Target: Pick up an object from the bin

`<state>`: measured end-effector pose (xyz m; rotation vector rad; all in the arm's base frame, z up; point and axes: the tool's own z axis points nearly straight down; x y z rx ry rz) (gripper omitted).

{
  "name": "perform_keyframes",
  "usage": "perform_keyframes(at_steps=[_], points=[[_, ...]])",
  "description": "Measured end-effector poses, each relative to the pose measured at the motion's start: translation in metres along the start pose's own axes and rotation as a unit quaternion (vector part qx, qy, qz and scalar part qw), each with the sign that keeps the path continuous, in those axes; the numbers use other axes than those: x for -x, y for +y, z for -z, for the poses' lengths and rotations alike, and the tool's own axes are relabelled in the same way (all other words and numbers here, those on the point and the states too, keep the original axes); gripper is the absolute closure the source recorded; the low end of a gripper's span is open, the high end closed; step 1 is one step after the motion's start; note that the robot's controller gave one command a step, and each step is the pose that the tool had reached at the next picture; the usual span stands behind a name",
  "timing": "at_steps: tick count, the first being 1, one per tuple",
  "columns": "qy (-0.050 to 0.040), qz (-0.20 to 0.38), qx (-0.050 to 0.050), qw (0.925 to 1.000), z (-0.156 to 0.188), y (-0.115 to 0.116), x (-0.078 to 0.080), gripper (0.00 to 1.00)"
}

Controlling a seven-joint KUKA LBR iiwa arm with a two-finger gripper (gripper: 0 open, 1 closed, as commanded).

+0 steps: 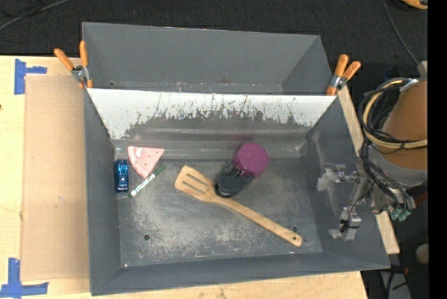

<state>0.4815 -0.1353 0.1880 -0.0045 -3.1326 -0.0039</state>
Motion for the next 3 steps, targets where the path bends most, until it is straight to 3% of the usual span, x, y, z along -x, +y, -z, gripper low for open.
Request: perform_keyframes(at_steps=[1, 2, 3], points=[[-0.0033, 0.002, -0.001, 1.0000, 0.004, 0.000, 0.002, 0.00], [-0.0021, 0.049, 0.000, 0.9988, 0.027, -0.002, -0.004, 0.00], [-0.0045, 0.091, -0.001, 0.9958, 0.029, 0.067, 0.044, 0.00]])
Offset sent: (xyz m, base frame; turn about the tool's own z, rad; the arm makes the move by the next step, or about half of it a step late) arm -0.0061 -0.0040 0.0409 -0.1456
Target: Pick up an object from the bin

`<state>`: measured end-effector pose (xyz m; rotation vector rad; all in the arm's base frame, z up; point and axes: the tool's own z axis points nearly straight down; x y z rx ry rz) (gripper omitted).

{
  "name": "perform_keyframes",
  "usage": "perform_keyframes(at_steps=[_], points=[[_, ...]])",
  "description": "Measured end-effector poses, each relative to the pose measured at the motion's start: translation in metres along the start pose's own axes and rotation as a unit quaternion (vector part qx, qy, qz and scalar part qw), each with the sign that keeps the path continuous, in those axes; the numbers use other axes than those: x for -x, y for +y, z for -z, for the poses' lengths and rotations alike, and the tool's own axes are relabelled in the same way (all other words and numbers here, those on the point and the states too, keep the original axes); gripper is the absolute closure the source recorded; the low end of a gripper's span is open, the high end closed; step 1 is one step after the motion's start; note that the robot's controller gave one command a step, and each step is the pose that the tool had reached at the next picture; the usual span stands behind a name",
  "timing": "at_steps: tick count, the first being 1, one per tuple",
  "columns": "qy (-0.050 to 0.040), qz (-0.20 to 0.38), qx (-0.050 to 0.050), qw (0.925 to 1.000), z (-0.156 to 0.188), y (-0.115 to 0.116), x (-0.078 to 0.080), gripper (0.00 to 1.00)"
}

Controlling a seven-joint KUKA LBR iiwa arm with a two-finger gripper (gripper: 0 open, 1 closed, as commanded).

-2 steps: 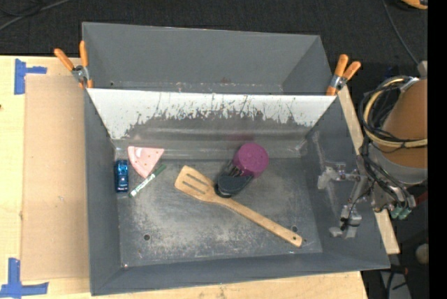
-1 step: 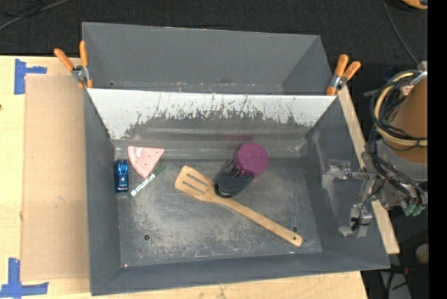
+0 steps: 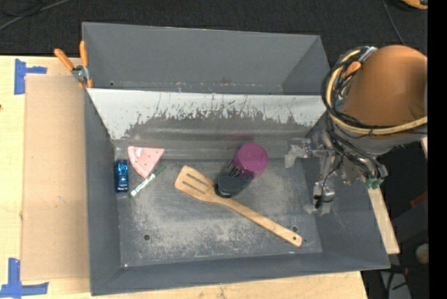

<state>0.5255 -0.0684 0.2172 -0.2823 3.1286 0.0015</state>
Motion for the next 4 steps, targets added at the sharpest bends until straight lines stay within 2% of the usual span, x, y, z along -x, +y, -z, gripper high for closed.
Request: perform_keyframes(at_steps=[1, 2, 3, 4], points=[[-0.0016, 0.056, -0.001, 0.9985, -0.068, 0.001, 0.012, 0.00], [-0.0096, 0.080, -0.002, 0.9967, -0.140, 0.039, 0.048, 0.00], [-0.0057, 0.070, -0.001, 0.9976, -0.150, 0.045, 0.037, 0.00], [-0.0098, 0.068, -0.003, 0.9976, -0.145, 0.088, 0.092, 0.00]])
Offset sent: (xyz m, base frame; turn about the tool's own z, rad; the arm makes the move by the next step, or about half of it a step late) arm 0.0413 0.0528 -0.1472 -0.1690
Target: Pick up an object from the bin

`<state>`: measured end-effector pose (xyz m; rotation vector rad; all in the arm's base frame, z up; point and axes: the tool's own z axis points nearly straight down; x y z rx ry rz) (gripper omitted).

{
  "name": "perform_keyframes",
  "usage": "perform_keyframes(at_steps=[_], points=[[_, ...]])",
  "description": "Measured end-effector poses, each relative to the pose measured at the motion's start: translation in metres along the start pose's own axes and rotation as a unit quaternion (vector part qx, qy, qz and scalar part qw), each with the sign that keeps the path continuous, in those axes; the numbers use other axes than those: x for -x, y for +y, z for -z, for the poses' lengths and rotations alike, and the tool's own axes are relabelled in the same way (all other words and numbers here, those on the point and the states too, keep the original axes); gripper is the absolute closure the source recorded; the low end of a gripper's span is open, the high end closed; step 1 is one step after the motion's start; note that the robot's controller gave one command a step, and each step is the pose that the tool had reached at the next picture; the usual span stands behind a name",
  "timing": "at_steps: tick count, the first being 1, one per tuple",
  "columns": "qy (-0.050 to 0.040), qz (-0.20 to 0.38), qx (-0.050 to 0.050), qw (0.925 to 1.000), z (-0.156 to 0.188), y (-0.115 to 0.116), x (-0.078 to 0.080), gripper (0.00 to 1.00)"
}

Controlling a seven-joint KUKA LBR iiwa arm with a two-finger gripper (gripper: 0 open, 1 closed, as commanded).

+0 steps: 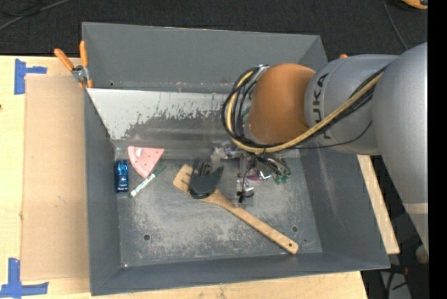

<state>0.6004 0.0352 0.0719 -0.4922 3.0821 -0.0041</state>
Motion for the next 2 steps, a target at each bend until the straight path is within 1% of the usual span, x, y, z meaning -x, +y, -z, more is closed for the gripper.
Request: perform_keyframes(at_steps=[1, 2], points=[[-0.0027, 0.005, 0.001, 1.0000, 0.001, 0.012, 0.014, 0.00], [-0.0047, -0.055, 0.002, 0.9985, 0.013, 0.031, 0.018, 0.00]])
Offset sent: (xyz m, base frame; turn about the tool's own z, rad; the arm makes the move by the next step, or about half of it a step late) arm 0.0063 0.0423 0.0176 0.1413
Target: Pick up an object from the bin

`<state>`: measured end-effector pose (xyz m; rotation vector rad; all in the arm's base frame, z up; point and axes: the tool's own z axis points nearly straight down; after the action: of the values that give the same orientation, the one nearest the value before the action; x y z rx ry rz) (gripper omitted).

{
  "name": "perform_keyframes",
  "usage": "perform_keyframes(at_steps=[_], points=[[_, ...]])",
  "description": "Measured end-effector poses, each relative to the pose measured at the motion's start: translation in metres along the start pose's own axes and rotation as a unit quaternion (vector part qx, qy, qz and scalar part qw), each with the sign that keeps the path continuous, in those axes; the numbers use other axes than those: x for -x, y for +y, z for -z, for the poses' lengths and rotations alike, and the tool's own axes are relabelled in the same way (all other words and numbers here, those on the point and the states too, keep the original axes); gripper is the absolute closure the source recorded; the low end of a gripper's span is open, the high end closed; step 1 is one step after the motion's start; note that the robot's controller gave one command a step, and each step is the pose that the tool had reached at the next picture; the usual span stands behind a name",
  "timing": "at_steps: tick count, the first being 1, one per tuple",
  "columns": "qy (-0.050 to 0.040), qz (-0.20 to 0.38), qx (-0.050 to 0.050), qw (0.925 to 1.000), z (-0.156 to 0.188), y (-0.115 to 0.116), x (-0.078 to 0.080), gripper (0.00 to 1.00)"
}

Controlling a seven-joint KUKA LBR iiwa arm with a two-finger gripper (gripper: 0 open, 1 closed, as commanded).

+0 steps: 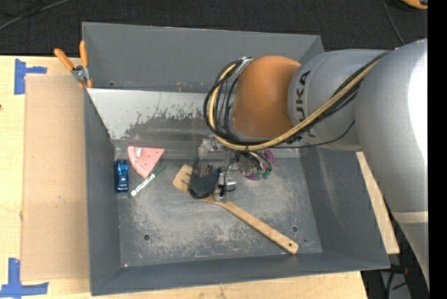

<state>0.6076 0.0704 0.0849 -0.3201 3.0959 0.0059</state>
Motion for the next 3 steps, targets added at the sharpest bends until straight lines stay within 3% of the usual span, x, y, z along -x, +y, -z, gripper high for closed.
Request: perform_keyframes(at_steps=[1, 2, 3], points=[[0.0015, -0.006, 0.000, 1.0000, -0.011, 0.002, 0.002, 0.00], [-0.0014, -0.067, 0.000, 0.9978, -0.014, -0.005, -0.012, 1.00], [-0.0015, -0.067, 0.000, 0.9978, -0.014, -0.005, -0.012, 1.00]])
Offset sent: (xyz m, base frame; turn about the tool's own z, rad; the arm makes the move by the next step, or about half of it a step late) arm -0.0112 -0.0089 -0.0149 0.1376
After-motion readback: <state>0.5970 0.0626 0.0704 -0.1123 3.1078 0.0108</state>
